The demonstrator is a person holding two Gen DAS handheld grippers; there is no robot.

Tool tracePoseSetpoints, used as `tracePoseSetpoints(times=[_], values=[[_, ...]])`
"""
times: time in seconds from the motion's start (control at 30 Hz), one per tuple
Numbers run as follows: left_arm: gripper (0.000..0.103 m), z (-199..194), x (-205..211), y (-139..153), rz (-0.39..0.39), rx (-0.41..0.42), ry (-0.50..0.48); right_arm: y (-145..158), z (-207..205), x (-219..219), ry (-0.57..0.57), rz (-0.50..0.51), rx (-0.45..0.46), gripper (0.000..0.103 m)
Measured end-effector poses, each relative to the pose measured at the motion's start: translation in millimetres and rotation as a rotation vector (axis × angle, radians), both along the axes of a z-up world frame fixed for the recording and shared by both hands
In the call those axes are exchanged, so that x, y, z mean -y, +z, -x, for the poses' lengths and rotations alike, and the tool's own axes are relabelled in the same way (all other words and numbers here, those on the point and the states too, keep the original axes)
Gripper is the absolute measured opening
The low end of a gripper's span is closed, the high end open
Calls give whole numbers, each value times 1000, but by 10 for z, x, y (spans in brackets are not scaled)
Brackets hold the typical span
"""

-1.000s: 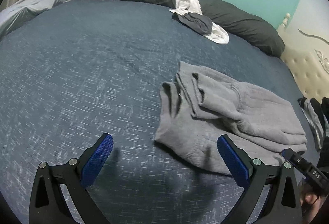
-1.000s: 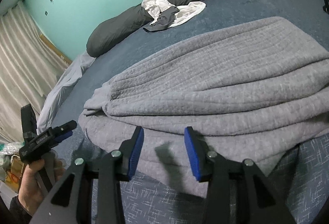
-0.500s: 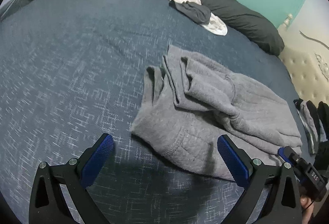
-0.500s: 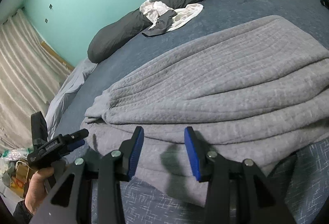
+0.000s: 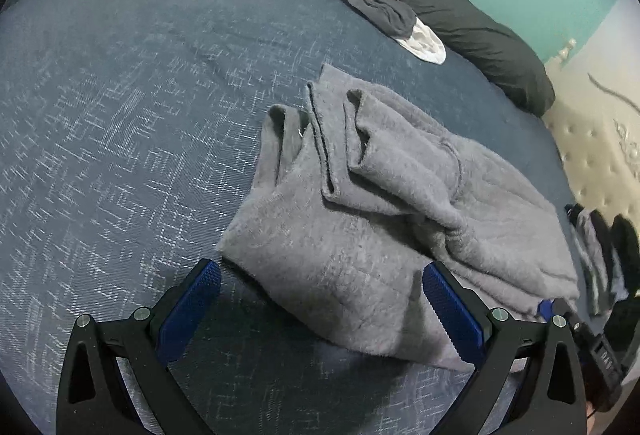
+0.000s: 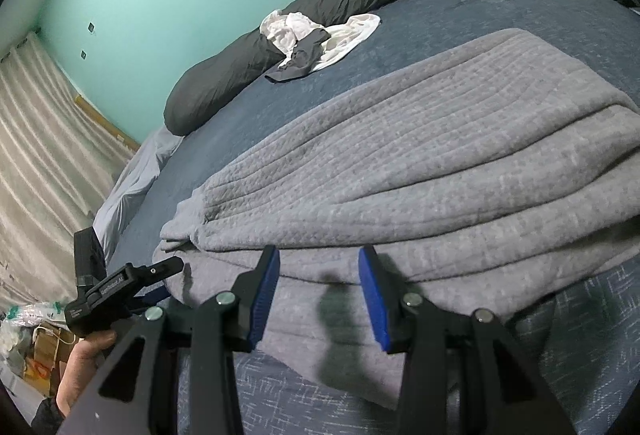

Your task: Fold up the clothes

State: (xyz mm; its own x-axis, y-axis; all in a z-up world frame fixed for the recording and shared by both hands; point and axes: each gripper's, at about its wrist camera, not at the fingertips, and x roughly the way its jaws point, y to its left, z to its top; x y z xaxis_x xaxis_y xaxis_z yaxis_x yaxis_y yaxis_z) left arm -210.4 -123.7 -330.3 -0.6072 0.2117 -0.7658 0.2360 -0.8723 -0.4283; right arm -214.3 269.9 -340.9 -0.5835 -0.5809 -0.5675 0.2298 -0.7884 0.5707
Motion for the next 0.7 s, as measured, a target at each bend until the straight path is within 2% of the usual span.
tracePoseSetpoints(times=[0.1, 0.3, 0.6, 0.7], values=[[103, 15, 56, -20, -64, -10, 18, -10, 6, -36, -4, 3, 4, 41], [100, 44, 90, -8, -108, -31, 32, -11, 17, -120, -19, 8, 6, 41], [100, 97, 61, -32, -90, -21, 30, -6, 25, -213, -36, 9, 9, 42], [100, 115, 83, -43, -106, -24, 34, -11, 26, -247, -46, 11, 14, 42]])
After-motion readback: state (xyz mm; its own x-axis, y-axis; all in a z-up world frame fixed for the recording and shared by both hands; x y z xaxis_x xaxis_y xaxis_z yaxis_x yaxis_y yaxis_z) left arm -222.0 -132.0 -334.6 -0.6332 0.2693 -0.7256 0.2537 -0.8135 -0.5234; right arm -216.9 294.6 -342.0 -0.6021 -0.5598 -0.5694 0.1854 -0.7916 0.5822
